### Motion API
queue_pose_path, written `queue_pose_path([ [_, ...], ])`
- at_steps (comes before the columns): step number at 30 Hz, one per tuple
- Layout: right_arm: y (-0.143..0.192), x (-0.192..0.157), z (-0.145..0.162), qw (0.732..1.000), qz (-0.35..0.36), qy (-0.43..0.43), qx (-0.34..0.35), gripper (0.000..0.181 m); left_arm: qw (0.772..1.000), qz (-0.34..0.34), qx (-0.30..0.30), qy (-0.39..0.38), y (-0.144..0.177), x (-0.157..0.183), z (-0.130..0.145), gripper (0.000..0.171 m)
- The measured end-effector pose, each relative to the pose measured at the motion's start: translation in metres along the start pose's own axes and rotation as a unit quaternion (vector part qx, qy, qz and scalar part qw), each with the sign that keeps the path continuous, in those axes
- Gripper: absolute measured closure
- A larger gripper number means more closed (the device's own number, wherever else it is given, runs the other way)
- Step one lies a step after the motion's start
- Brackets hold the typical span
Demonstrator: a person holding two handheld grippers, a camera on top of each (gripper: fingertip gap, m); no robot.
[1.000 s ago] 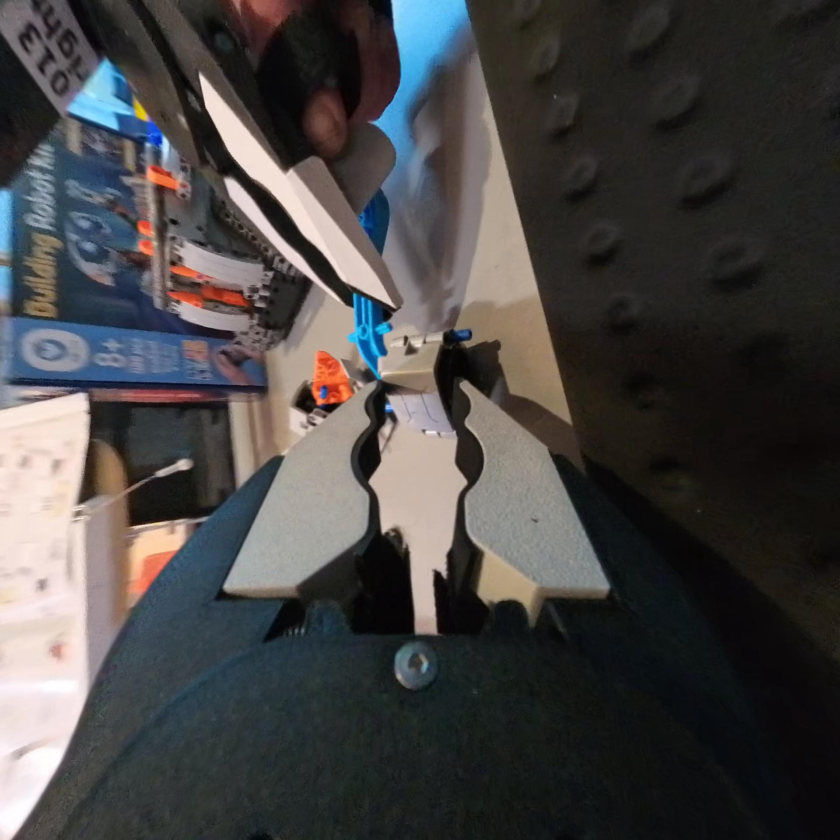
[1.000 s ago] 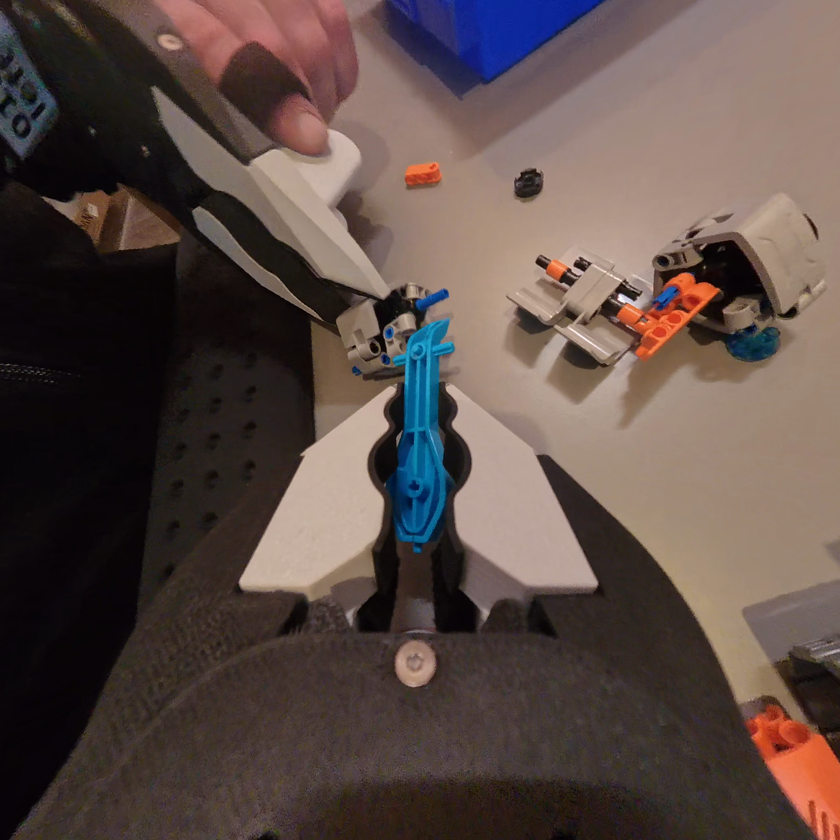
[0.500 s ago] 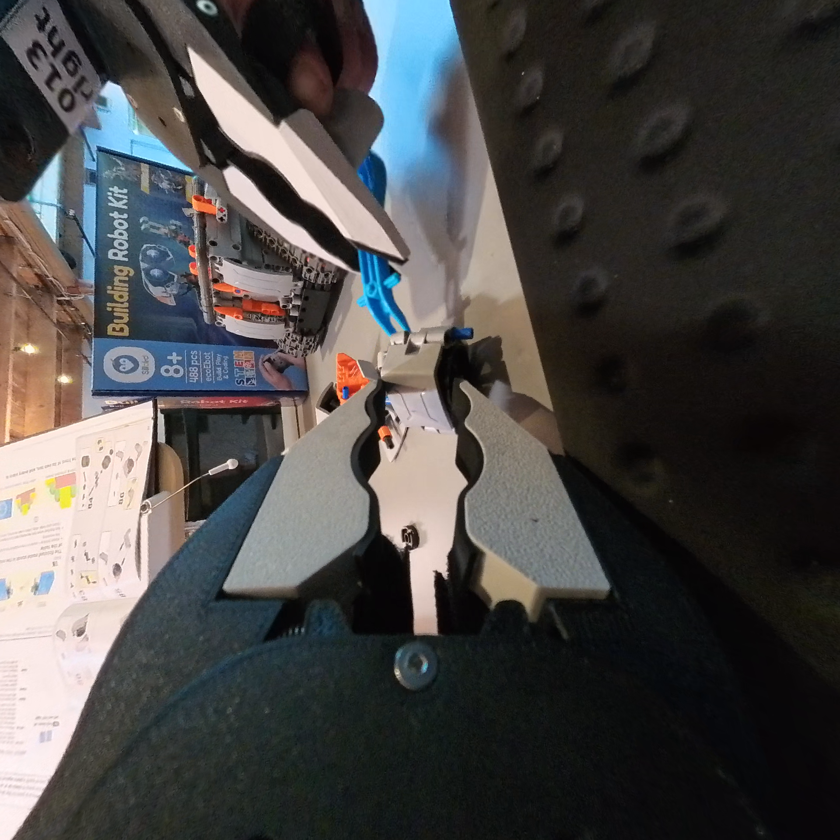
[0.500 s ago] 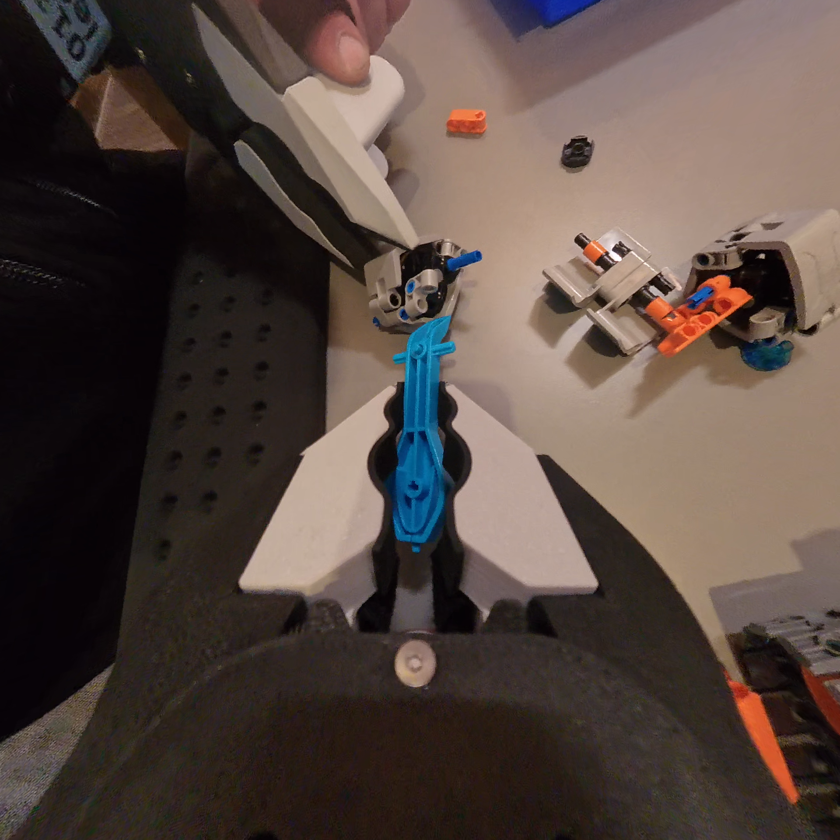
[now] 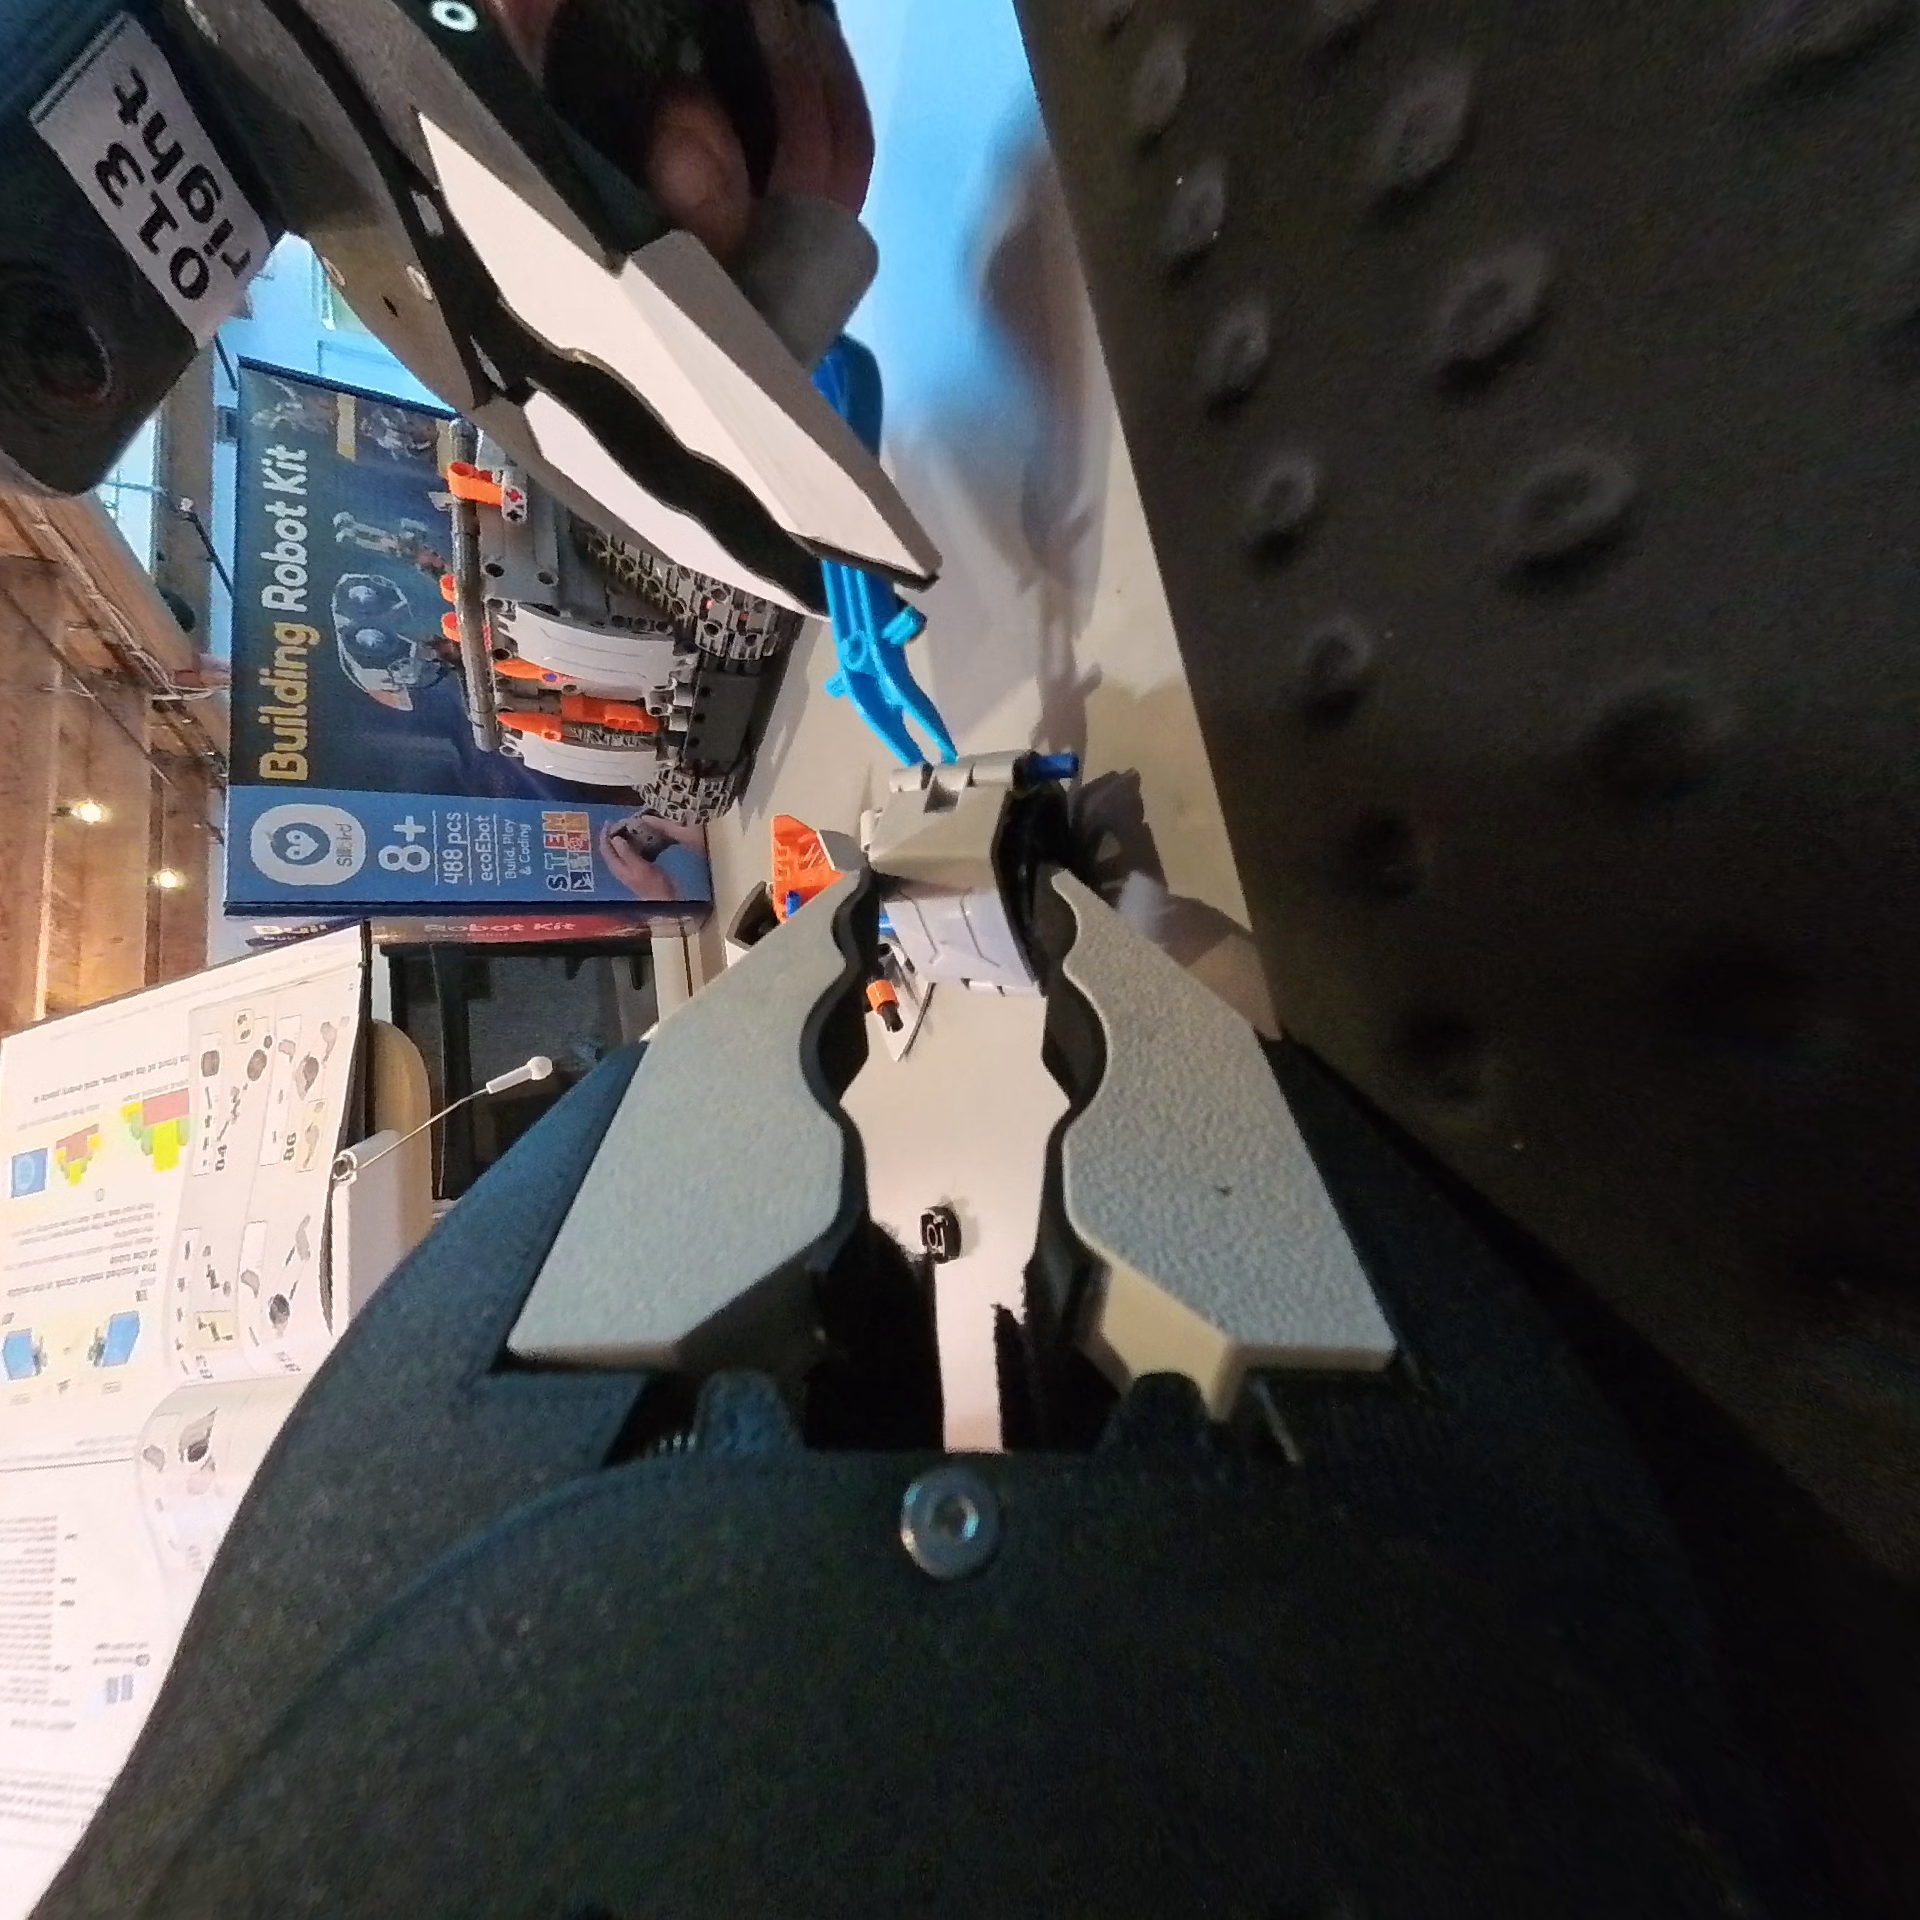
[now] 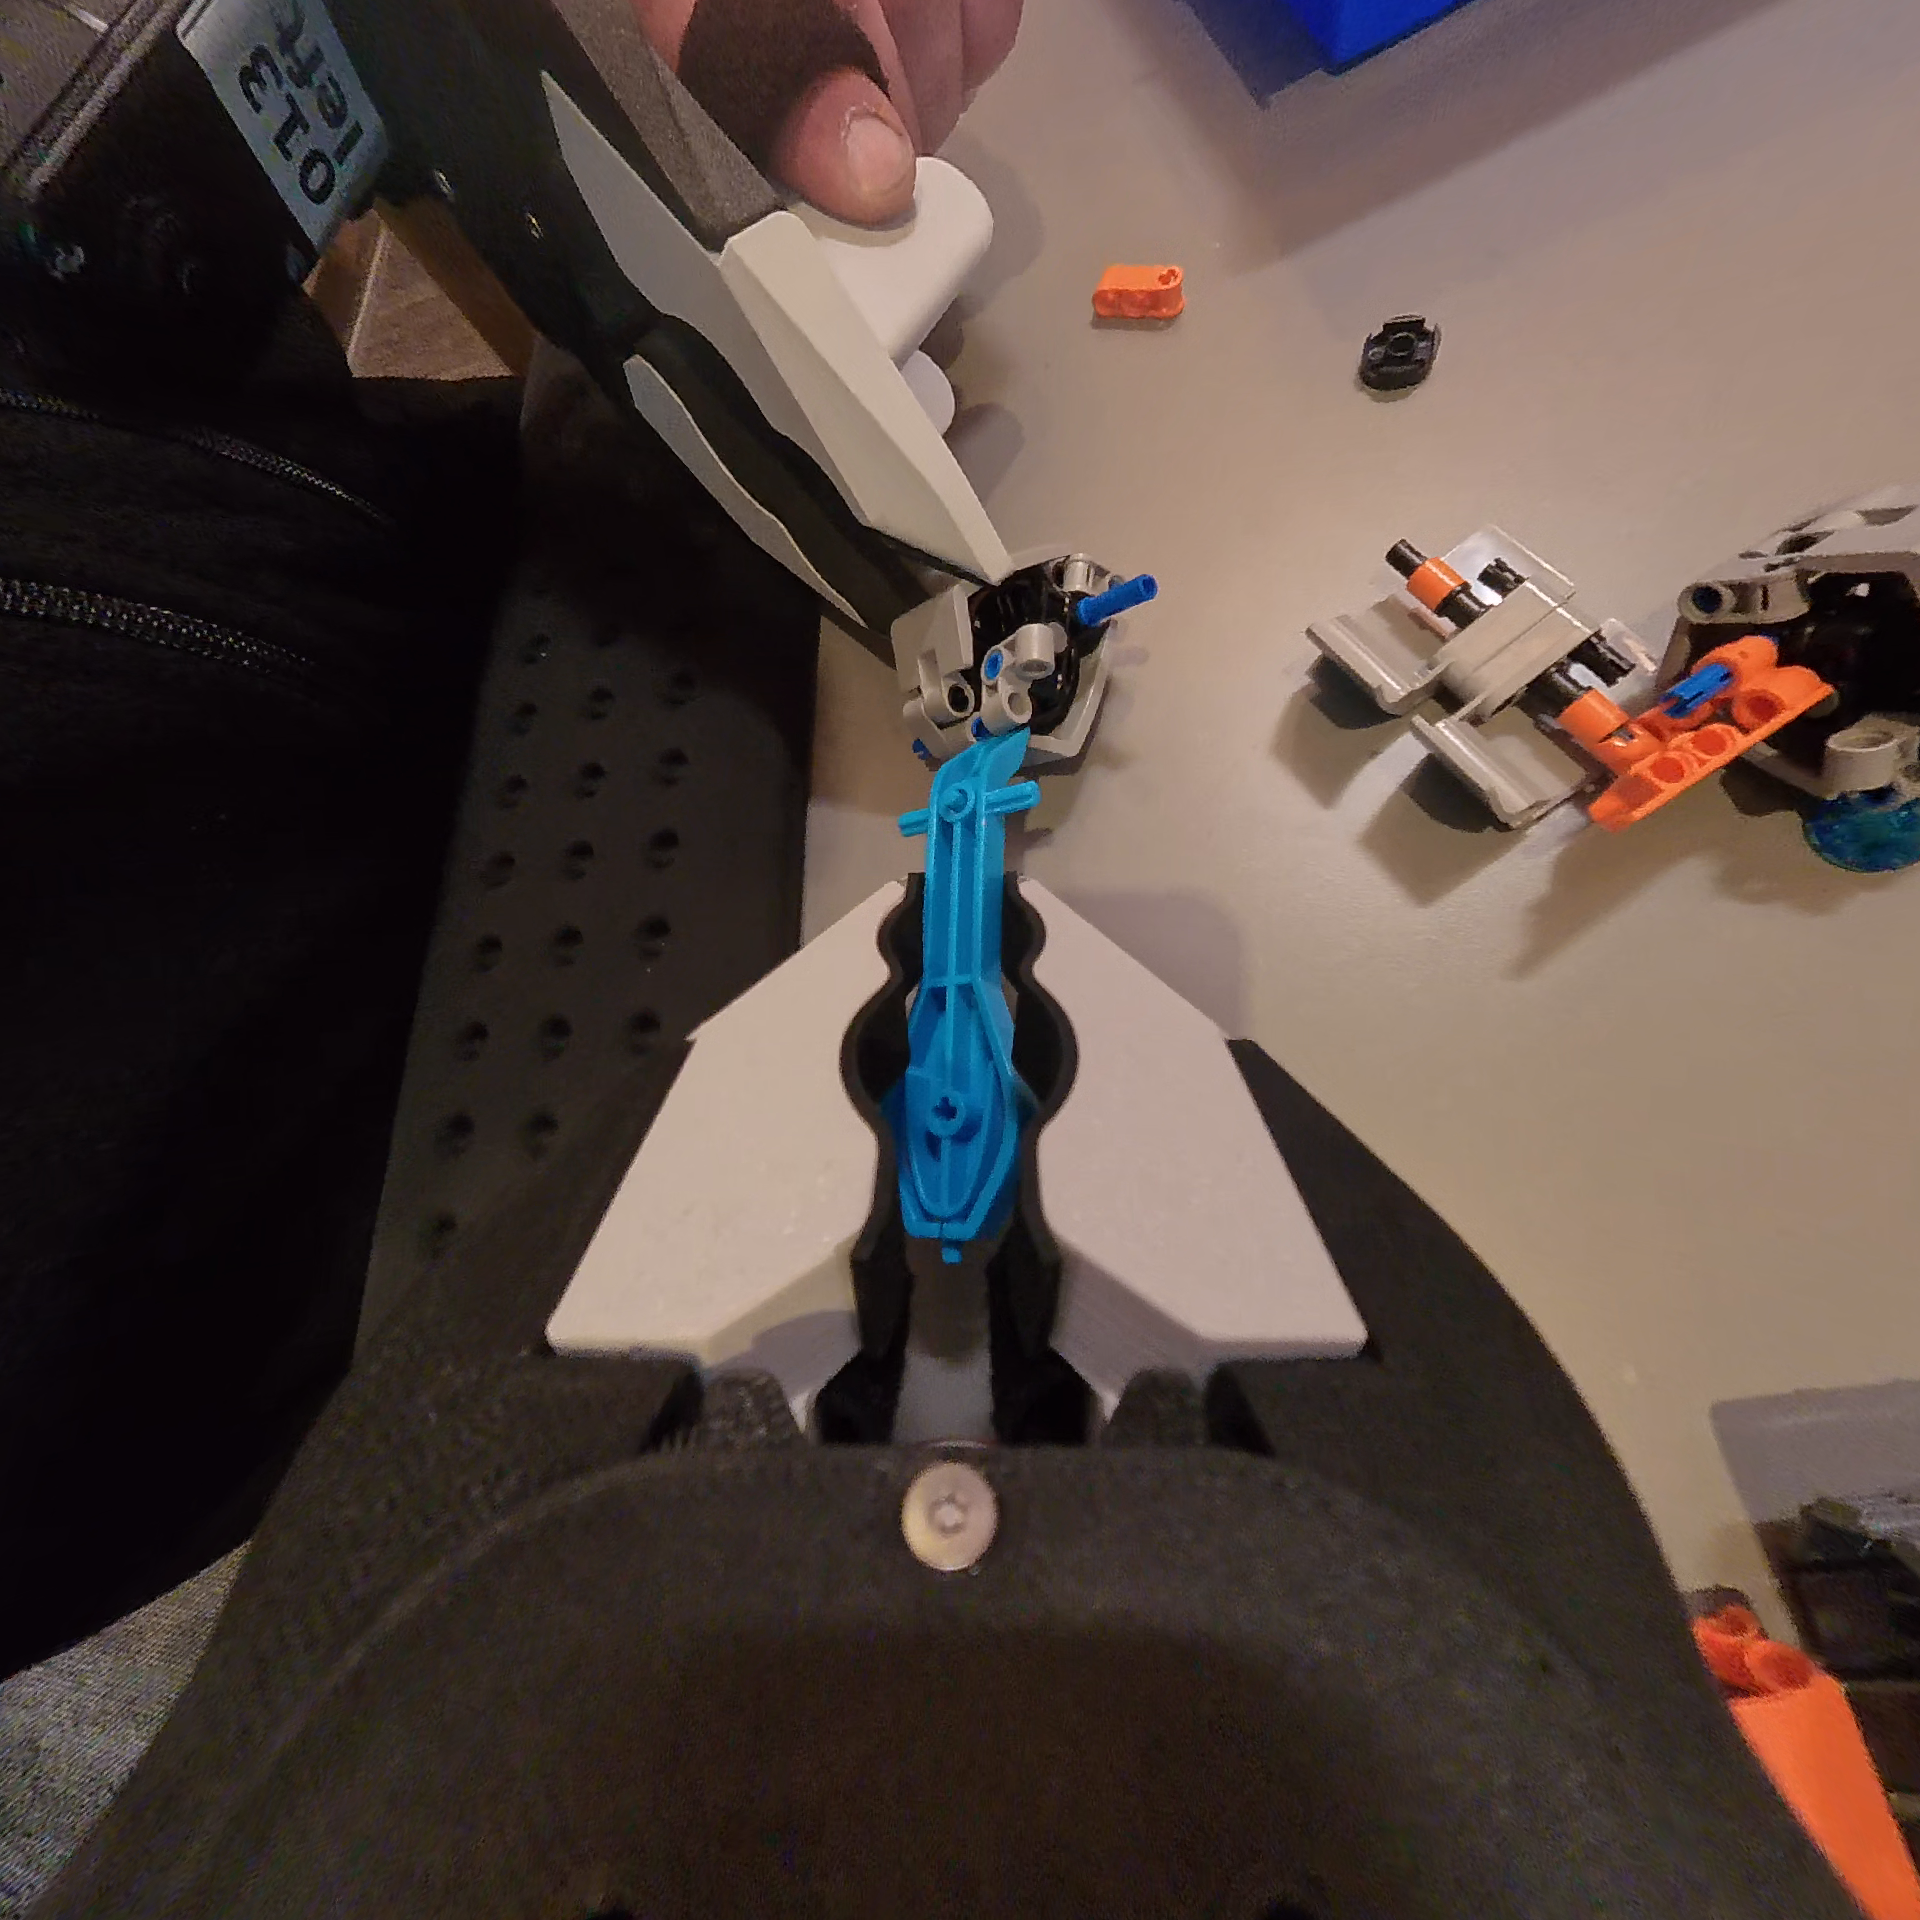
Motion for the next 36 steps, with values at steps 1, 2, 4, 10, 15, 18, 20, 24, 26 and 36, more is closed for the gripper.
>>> queue_pose_path([
  [1, 0.0, 0.0, -0.001, 1.0, 0.0, -0.003, 0.002, 0.17, 1.0, 0.0, 0.0, -0.001, 0.0, 0.0, 0.0, 0.144],
  [2, -0.001, 0.0, -0.002, 1.0, -0.002, -0.005, 0.004, 0.17, 1.0, 0.0, 0.0, -0.001, 0.0, 0.0, 0.0, 0.144],
  [4, -0.002, 0.0, -0.001, 1.0, -0.006, -0.012, 0.004, 0.17, 1.0, 0.001, 0.001, -0.001, 0.0, 0.0, 0.0, 0.144],
  [10, -0.004, -0.004, 0.001, 1.0, -0.001, 0.008, -0.015, 0.17, 1.0, -0.001, -0.002, 0.0, 0.0, 0.0, 0.001, 0.145],
  [15, -0.005, -0.004, 0.004, 0.997, 0.016, 0.052, -0.051, 0.171, 1.0, 0.001, -0.001, 0.003, -0.001, 0.0, 0.001, 0.145],
  [18, -0.003, -0.001, 0.001, 0.996, 0.025, 0.064, -0.056, 0.171, 1.0, 0.006, 0.002, 0.021, -0.002, -0.002, 0.003, 0.145],
  [20, -0.001, 0.001, 0.0, 0.996, 0.031, 0.068, -0.055, 0.17, 0.999, 0.009, 0.006, 0.035, -0.002, -0.003, 0.003, 0.146],
  [24, 0.001, 0.003, 0.001, 0.996, 0.034, 0.068, -0.056, 0.17, 0.999, 0.016, 0.015, 0.048, -0.004, -0.005, 0.004, 0.146],
  [26, 0.0, 0.003, 0.001, 0.995, 0.034, 0.068, -0.057, 0.17, 0.999, 0.017, 0.016, 0.049, -0.004, -0.005, 0.004, 0.146],
  [36, 0.002, 0.005, -0.001, 0.996, 0.027, 0.066, -0.056, 0.17, 0.997, 0.023, 0.023, 0.066, -0.006, -0.007, 0.005, 0.146],
])
Point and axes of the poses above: each gripper's, where its closed fingertips meet, y back along the fingers, z out of its underside, x = y × z across the jaws, the point moved 2 cm from there along y, back along the fingers, and after that the axes turned 11 degrees about z, right-handed, at the moved point
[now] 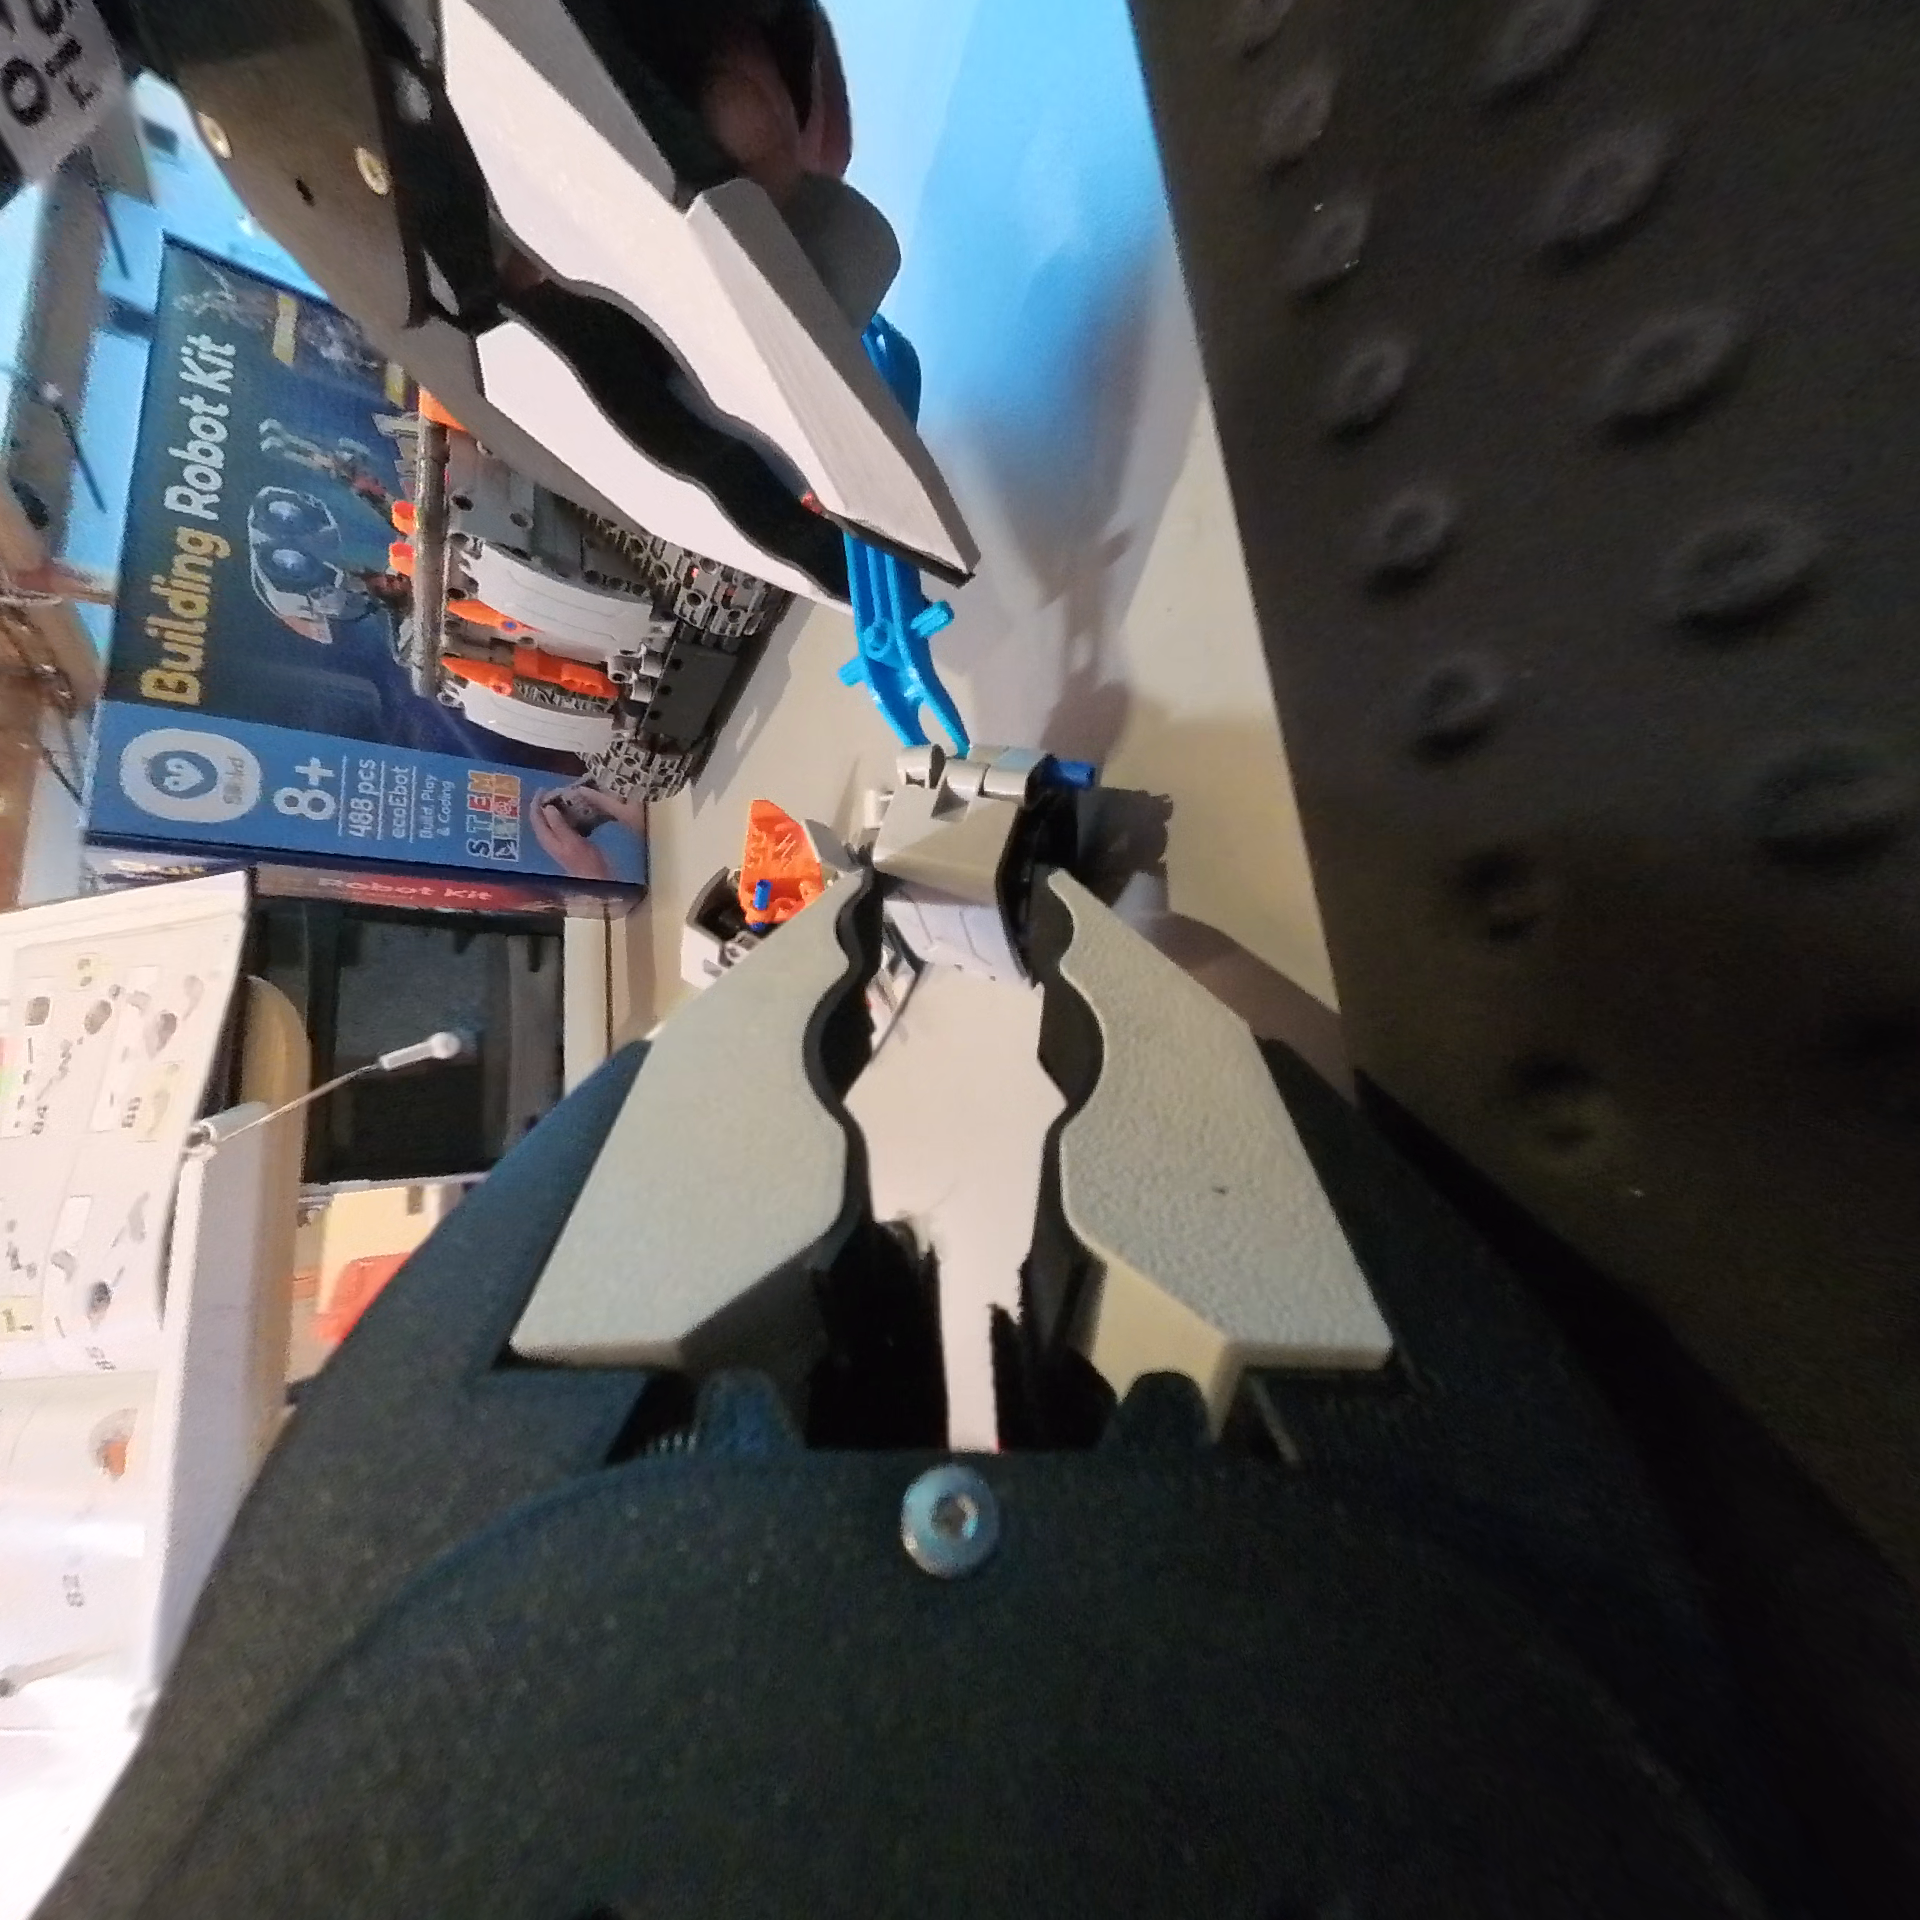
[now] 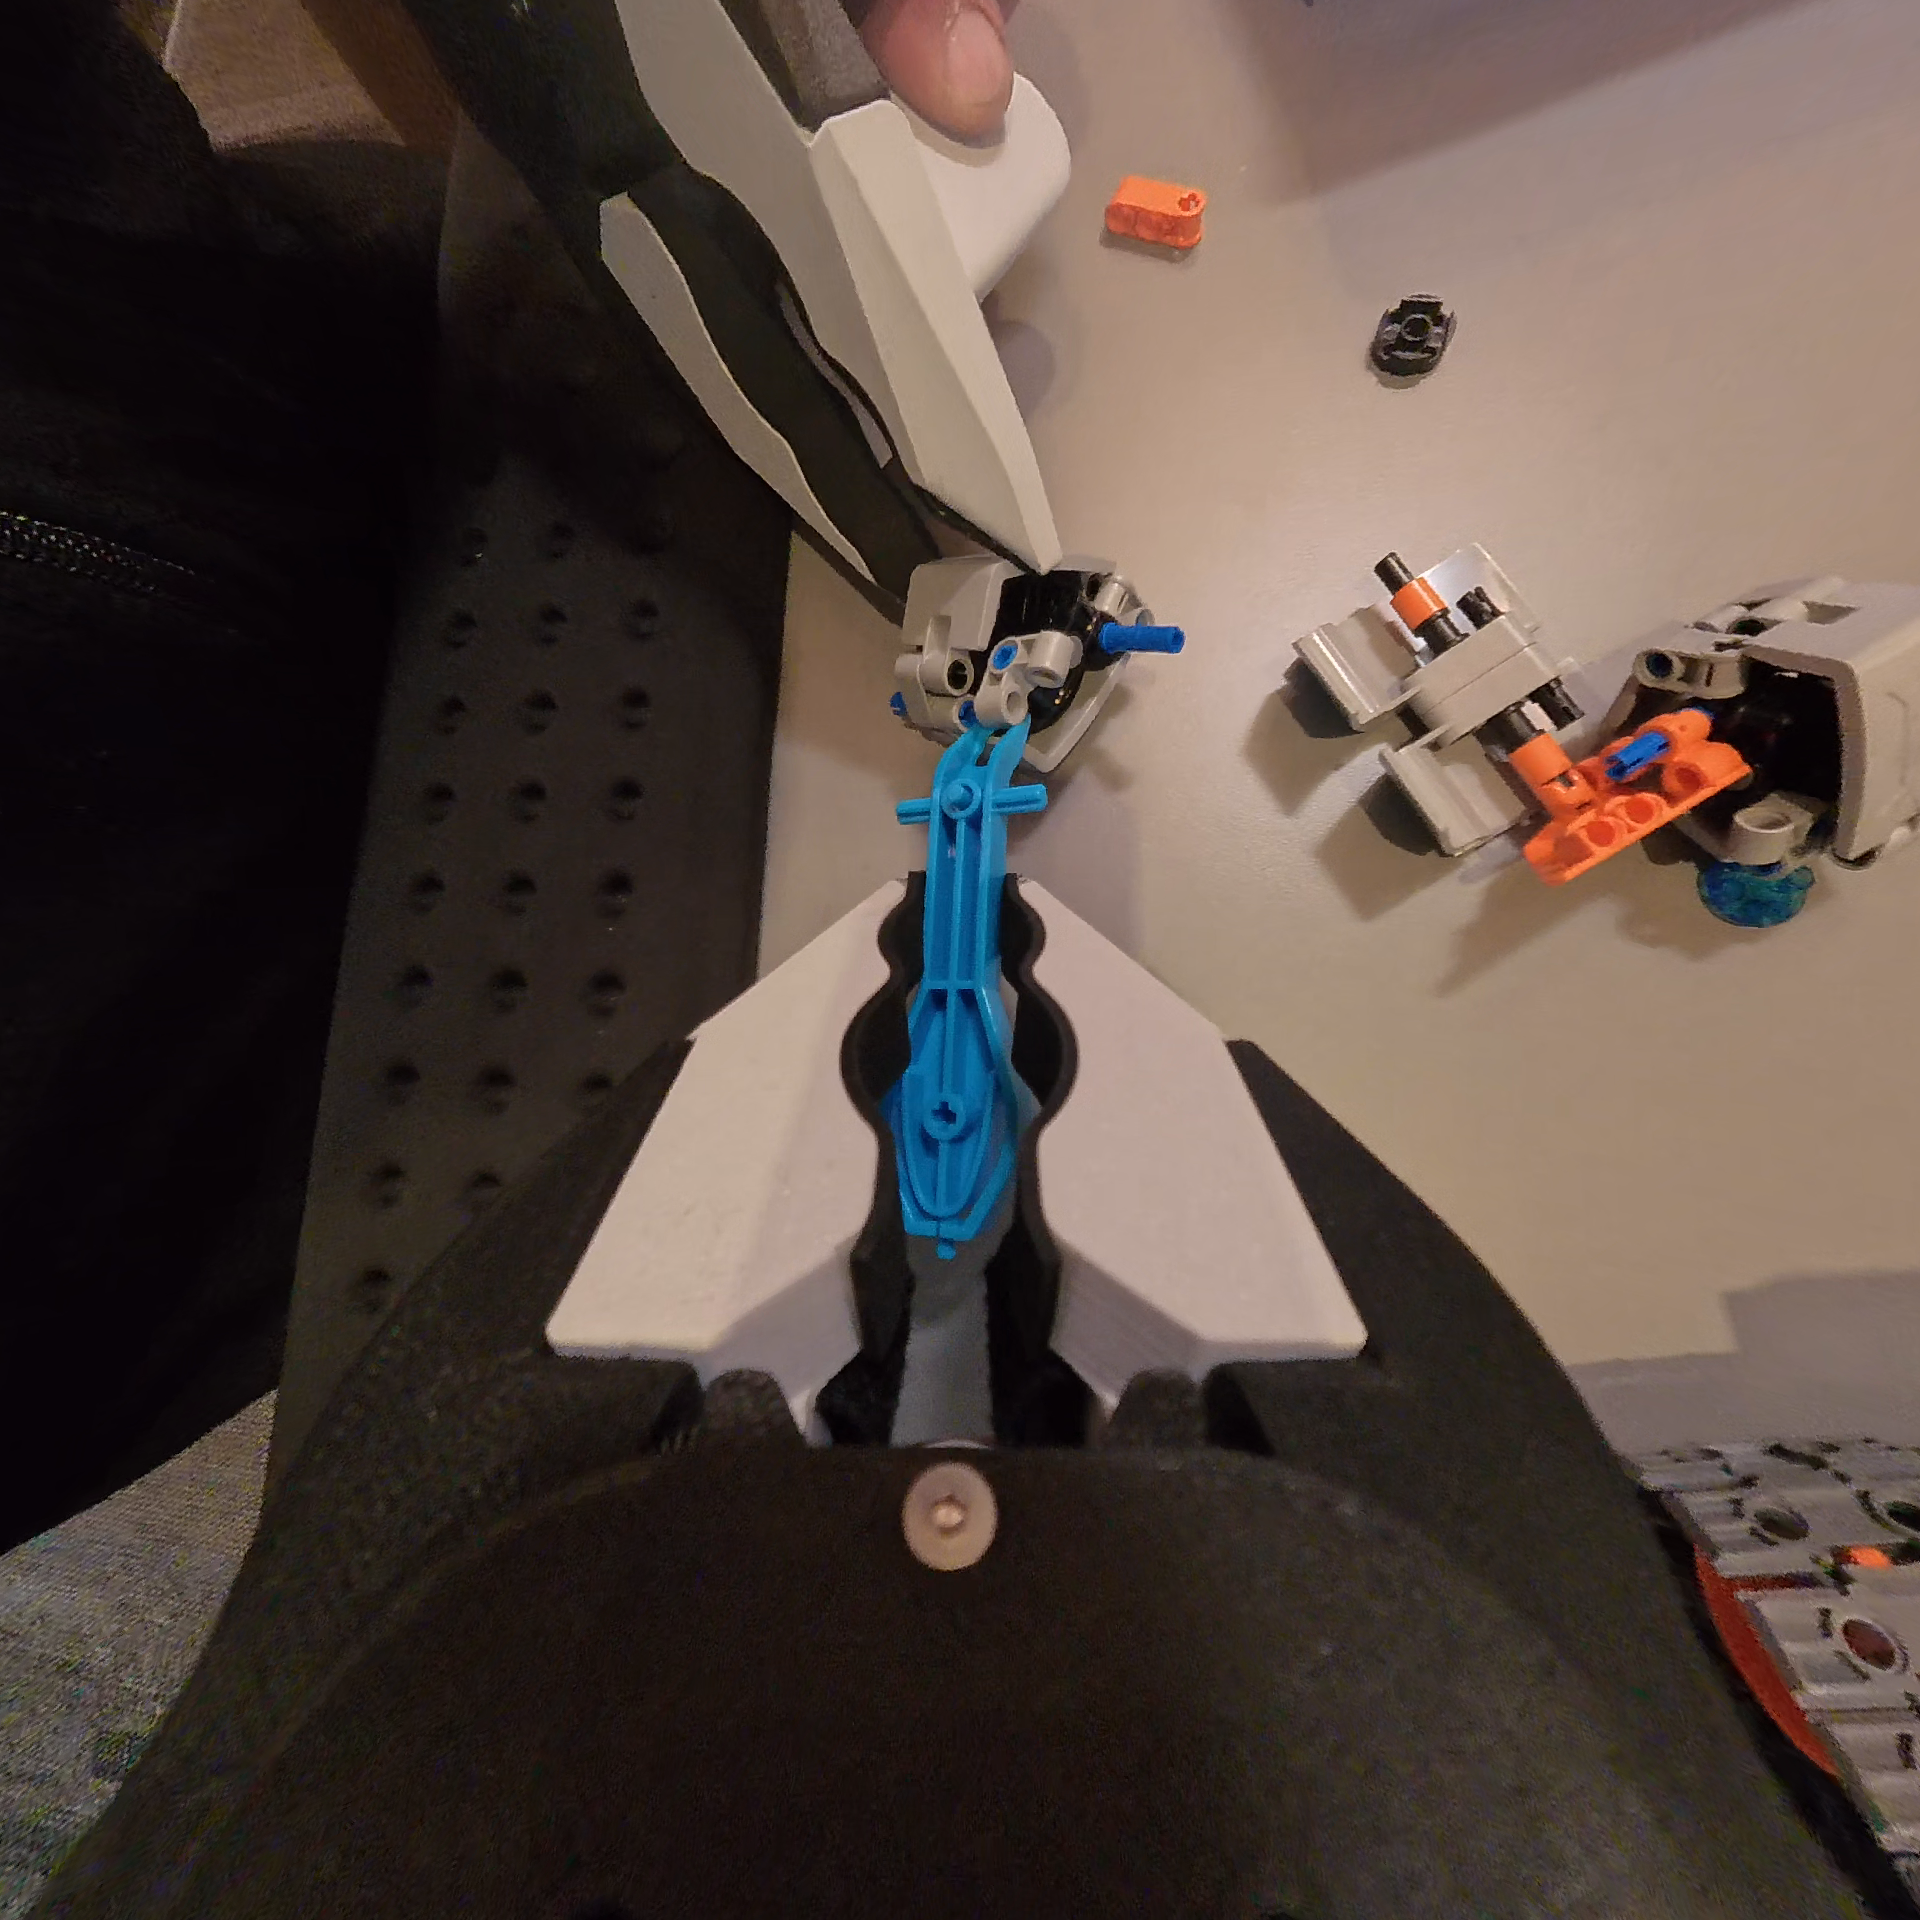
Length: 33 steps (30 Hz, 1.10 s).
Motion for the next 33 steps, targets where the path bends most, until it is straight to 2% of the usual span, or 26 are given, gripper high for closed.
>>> queue_pose_path([
  [4, 0.007, 0.008, -0.001, 1.0, 0.011, -0.012, 0.017, 0.17, 0.996, 0.024, 0.022, 0.085, 0.0, -0.008, 0.005, 0.148],
  [7, 0.011, 0.009, 0.001, 0.999, 0.018, -0.013, 0.023, 0.17, 0.984, 0.057, 0.042, 0.163, -0.002, -0.012, 0.009, 0.148],
  [14, 0.007, 0.003, 0.004, 1.0, 0.018, 0.002, 0.016, 0.17, 0.964, 0.099, 0.063, 0.24, -0.004, -0.014, 0.011, 0.148],
  [18, 0.006, 0.0, 0.005, 1.0, 0.01, 0.003, 0.019, 0.17, 0.956, 0.112, 0.066, 0.264, -0.005, -0.015, 0.011, 0.147],
  [25, 0.002, -0.016, 0.005, 0.998, -0.003, 0.057, 0.026, 0.17, 0.947, 0.137, 0.051, 0.286, -0.007, -0.015, 0.009, 0.147],
  [33, -0.001, -0.017, 0.006, 0.998, 0.0, 0.058, 0.025, 0.17, 0.943, 0.141, 0.052, 0.295, -0.008, -0.016, 0.009, 0.147],
])
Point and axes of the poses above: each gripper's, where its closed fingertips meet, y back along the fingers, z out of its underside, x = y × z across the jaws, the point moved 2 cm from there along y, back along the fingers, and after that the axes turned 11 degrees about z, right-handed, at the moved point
